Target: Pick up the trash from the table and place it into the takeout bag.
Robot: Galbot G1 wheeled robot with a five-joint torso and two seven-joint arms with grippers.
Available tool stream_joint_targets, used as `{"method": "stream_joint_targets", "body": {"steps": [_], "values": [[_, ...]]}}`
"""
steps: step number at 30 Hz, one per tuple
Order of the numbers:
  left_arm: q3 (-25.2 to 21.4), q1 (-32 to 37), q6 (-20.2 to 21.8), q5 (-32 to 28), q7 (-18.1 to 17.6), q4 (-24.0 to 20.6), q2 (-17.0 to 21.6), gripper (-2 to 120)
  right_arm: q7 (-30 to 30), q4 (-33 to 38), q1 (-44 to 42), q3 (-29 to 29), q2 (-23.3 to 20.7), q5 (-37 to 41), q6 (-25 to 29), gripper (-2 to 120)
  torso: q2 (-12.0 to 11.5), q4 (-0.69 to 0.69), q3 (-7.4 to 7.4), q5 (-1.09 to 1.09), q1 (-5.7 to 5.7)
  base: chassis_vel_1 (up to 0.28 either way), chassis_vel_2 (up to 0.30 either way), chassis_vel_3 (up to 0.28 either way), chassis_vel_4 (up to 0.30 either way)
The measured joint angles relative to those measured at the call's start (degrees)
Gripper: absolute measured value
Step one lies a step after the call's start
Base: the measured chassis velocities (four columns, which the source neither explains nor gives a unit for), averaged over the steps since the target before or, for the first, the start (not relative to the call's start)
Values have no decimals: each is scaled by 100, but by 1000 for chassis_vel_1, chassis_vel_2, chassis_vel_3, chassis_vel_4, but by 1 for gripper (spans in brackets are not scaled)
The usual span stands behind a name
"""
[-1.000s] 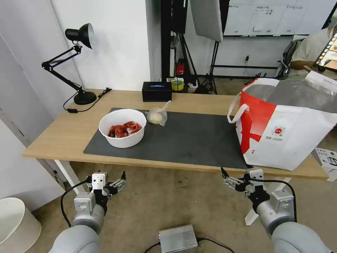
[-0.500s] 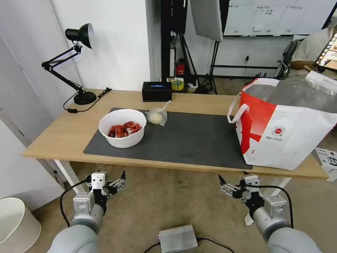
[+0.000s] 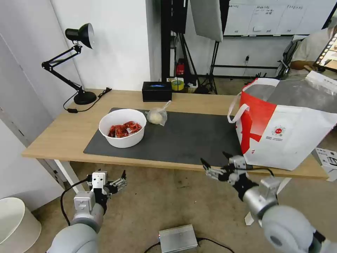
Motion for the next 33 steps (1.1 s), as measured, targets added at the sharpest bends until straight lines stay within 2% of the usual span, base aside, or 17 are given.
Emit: {"method": "stream_joint_targets", "body": {"steps": [1,5,6,10,11,15,16,21,22,25,26,27,33], "values": [[0,0,0,0,0,0,0,100,0,0,0,0,0,0,0,100,0,0,0,0,0,0,0,0,0],[-18,30,4,0,-13,-3,-34,100,-114,-747,1442,-755,36,305,-70,100,0,1,0,-1,0,0,0,0,0],[-18,30,4,0,-13,-3,-34,100,-114,-747,1442,-755,36,305,-70,100,0,1,0,-1,0,0,0,0,0],[-38,66,6,9,-18,3,-86,100,-230,-1649,2870,-1758,319,512,-108,100,-1,1,0,1,1,0,0,0,0],[-38,66,6,9,-18,3,-86,100,-230,-1649,2870,-1758,319,512,-108,100,-1,1,0,1,1,0,0,0,0],[-68,95,7,28,-24,13,-143,100,-236,-2718,4169,-2593,820,680,-168,100,-1,3,0,-2,1,0,0,0,0],[-68,95,7,28,-24,13,-143,100,-236,-2718,4169,-2593,820,680,-168,100,-1,3,0,-2,1,0,0,0,0],[-74,107,8,62,-26,53,-218,100,-262,-3891,5068,-3066,1596,839,-299,100,-1,0,0,-3,1,0,0,0,0],[-74,107,8,62,-26,53,-218,100,-262,-3891,5068,-3066,1596,839,-299,100,-1,0,0,-3,1,0,0,0,0],[-57,100,8,80,-25,73,-244,100,-343,-4546,5438,-3215,2159,962,-400,100,-1,2,0,-2,1,0,0,0,0],[-57,100,8,80,-25,73,-244,100,-343,-4546,5438,-3215,2159,962,-400,100,-1,2,0,-2,1,0,0,0,0],[-50,95,8,85,-25,80,-247,100,-379,-4814,5571,-3264,2378,966,-428,100,-1,1,0,-2,1,0,0,0,0],[-46,89,8,91,-23,91,-256,100,-502,-5843,6023,-3410,3077,542,-456,100,-1,0,0,-2,1,0,0,0,0]]}}
